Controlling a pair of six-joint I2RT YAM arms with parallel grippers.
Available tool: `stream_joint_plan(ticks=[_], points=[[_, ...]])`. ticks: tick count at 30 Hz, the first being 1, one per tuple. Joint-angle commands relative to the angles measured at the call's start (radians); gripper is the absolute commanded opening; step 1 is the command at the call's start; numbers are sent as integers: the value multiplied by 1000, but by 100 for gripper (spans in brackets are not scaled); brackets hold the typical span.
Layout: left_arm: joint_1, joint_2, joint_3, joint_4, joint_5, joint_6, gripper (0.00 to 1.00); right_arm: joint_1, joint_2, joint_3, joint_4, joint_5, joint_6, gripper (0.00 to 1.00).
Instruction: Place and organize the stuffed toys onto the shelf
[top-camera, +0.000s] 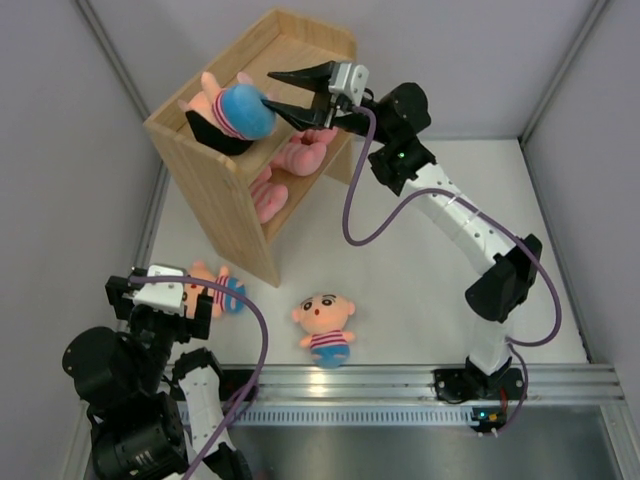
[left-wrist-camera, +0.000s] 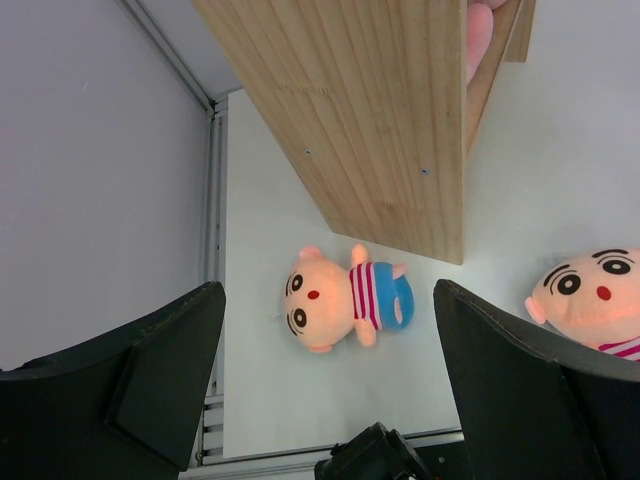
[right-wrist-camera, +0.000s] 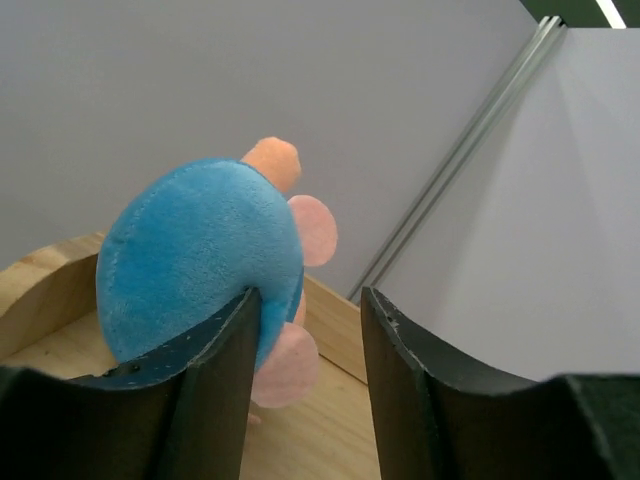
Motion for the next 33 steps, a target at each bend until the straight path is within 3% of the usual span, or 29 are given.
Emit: stream_joint_plan(ticks=[1,5,7,16,25,33], points=[[5,-1,-3,22,16,-1,91,2,7,50,-110,-59,71,47],[5,-6,-2,22,14,3,91,2,30,99,-170,-83,171,62],[5,-6,-3,22,17,2,91,4,42,116,-169,-143,247,64],[5,17,6,39,37,-16,90,5,47,136,-290,-180,241,71],[10,311,215,106,209,-90,83,2,94,209,-327,-96,246,72],[22,427,328,253,260,-187,83,-7,85,254,-362,-29,228,74]])
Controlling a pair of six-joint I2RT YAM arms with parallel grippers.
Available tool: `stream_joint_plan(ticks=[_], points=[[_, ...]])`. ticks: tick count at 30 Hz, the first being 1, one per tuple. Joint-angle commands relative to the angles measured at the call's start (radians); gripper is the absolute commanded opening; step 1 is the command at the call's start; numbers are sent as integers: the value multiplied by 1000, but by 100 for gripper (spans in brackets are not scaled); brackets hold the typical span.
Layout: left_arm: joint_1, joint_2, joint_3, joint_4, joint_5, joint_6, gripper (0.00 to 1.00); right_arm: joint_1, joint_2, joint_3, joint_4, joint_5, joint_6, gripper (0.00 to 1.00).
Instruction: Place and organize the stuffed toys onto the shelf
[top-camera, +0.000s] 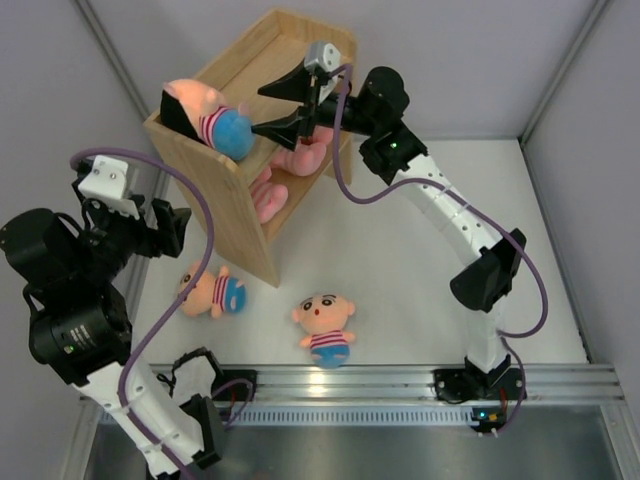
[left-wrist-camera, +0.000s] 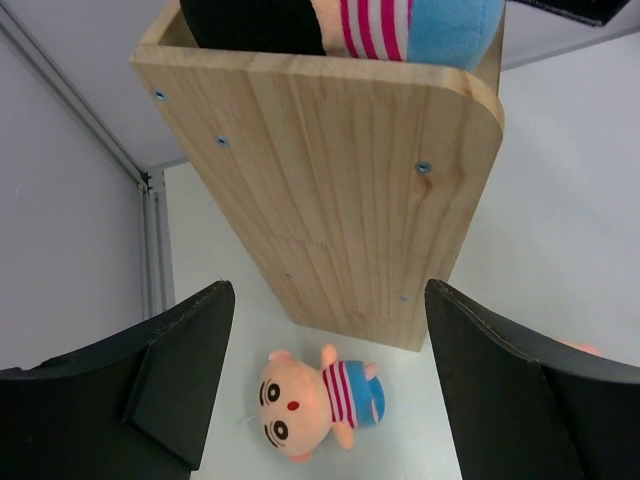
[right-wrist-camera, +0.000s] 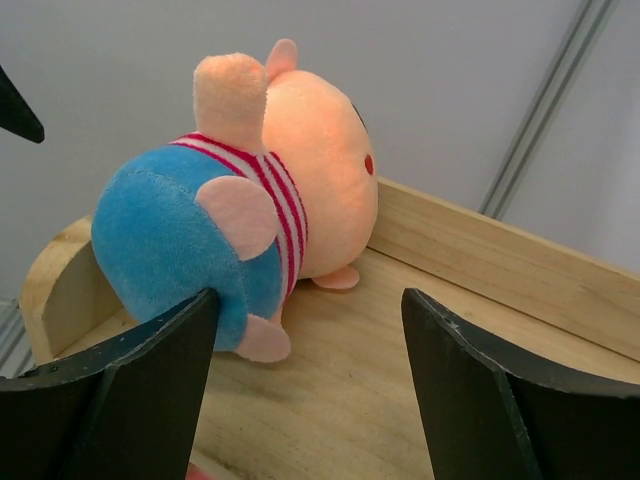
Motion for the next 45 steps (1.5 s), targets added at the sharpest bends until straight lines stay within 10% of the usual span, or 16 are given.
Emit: stream_joint_plan(ticks=[1,13,24,37,45], points=[[7,6,47,139,36,-86,83,-6,-38,43,-10,27,2,74],[7,-43,-26,169,10,-72,85,-6,-147,-129,179,7,456,85],[7,-90,-82,169,-54,-78,86,119,-184,-207,41,350,388,92],[7,-112,-112,169,-76,-77,86,172,-114,-124,16,314,310,91],[5,-129,-125,167,-78,-57,86,178,-107,-85,-71,359,145,24]])
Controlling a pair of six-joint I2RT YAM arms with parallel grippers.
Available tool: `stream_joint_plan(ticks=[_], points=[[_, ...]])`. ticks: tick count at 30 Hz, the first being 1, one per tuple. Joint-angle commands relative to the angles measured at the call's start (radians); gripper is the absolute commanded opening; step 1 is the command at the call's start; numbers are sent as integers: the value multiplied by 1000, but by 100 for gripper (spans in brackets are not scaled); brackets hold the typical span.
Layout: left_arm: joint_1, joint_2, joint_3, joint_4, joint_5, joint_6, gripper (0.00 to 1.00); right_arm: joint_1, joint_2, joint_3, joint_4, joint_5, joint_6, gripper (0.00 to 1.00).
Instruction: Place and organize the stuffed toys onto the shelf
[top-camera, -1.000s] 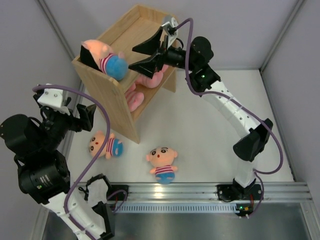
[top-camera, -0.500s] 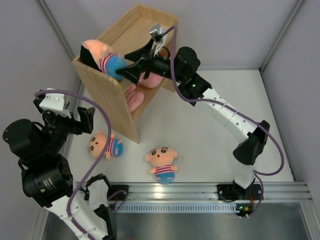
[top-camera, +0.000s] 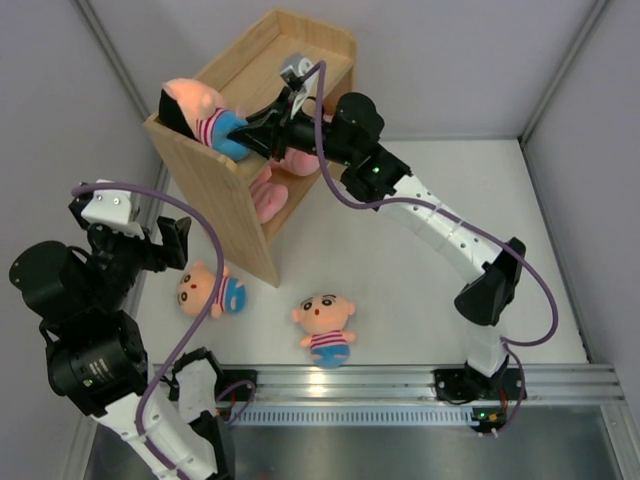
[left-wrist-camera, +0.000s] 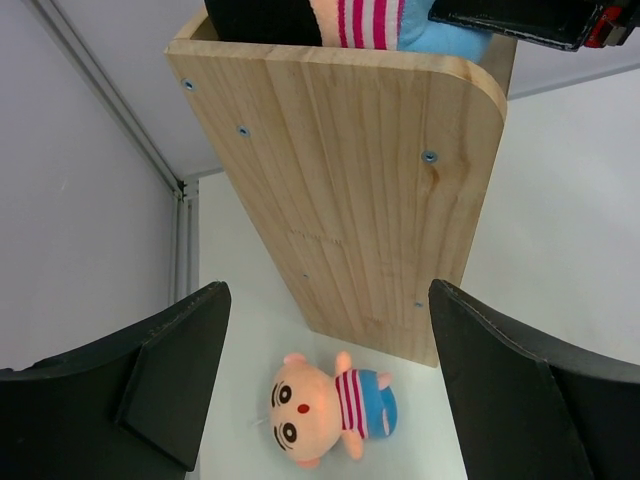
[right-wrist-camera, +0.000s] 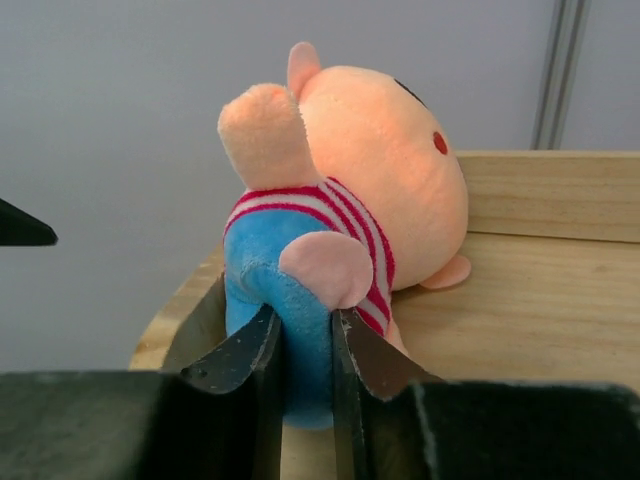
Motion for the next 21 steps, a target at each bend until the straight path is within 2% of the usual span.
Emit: stream_joint_plan(ticks=[1,5,7,8,14,17,21], points=[[2,-16,-13,45,-12,11,86,13,-52,18,-28,48,-147,15],[4,-18,-19,46,-17,17,87,12,-87,59,-98,51,-340,6],[4,-22,-22,45,-15,25,87,6,-89,90,-178,59,-511,0],[4,-25,-24,46,-15,28,87,3,-92,90,-210,71,-624,0],[2,-27,-30,46,-17,32,87,1,-102,29,-221,142,-1010,0],[4,-29,-31,45,-18,31,87,10,-121,-46,-218,101,-1201,0],[3,-33,-37,45,-23,37,87,24,-121,-49,-270,79,-1338,1]])
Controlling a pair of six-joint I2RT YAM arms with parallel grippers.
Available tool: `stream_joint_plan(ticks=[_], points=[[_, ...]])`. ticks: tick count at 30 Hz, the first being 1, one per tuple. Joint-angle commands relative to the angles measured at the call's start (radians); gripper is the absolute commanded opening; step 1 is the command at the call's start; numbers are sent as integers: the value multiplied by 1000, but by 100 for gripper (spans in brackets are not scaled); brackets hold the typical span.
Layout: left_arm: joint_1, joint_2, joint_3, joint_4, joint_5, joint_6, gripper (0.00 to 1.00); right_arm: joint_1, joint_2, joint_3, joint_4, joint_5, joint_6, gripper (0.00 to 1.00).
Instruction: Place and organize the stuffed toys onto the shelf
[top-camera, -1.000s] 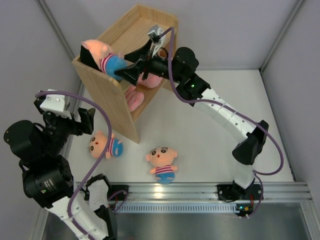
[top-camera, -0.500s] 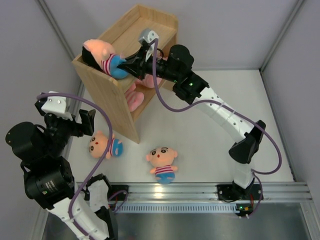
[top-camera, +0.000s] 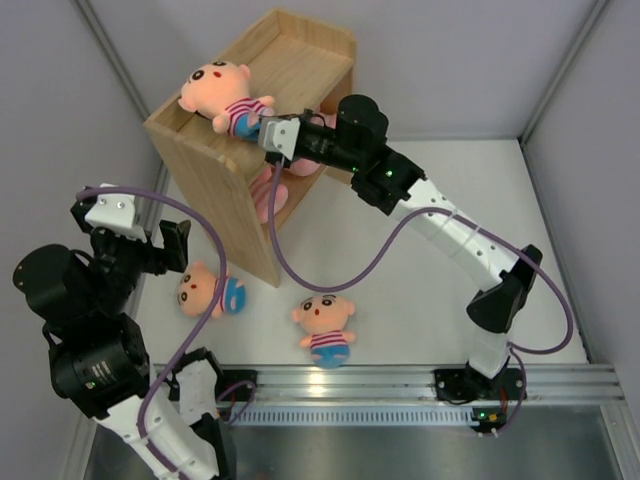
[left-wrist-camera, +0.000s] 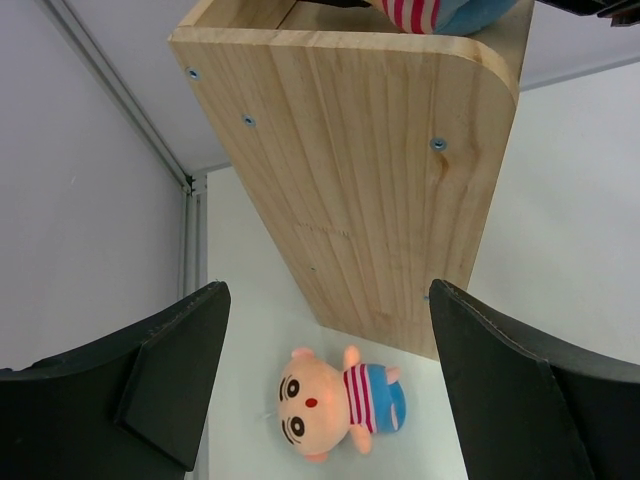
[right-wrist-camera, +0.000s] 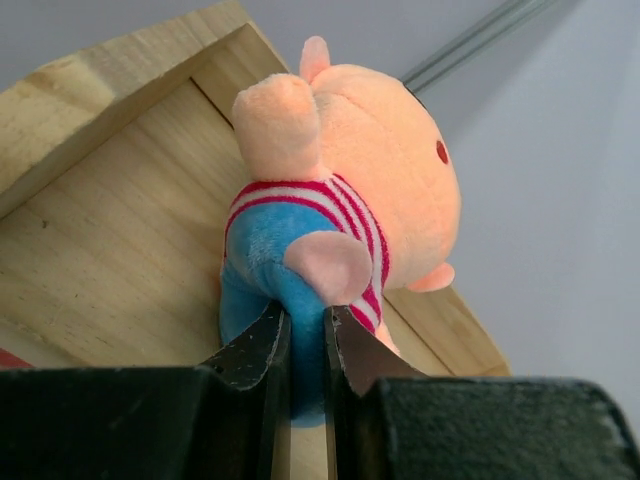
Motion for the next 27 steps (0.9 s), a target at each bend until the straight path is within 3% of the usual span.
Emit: stream_joint_plan(ticks=[1,3,4,10,11,15,18,22,27], points=[[4,-13,-10,46,-7,8,87,16,-44,-3,-77,-6,-235,3],[3,-13,-17,46,-12,13,87,21,-46,11,-102,-14,-283,10],[2,-13,-17,46,-10,13,87,21,-49,27,-113,-17,-286,21],[4,-19,-28,46,-1,8,87,24,-61,29,-87,6,-236,61],[3,-22,-31,46,1,8,87,22,-66,20,-52,11,-216,73],[4,-27,-36,46,-1,19,87,22,-95,0,19,6,-145,90],[2,-30,-40,46,-4,22,87,19,-119,1,62,20,-46,98],[2,-47,-56,45,-5,25,87,11,-206,-30,85,70,157,99],[2,-77,-123,43,-41,18,88,-2,-433,-283,166,286,646,99]])
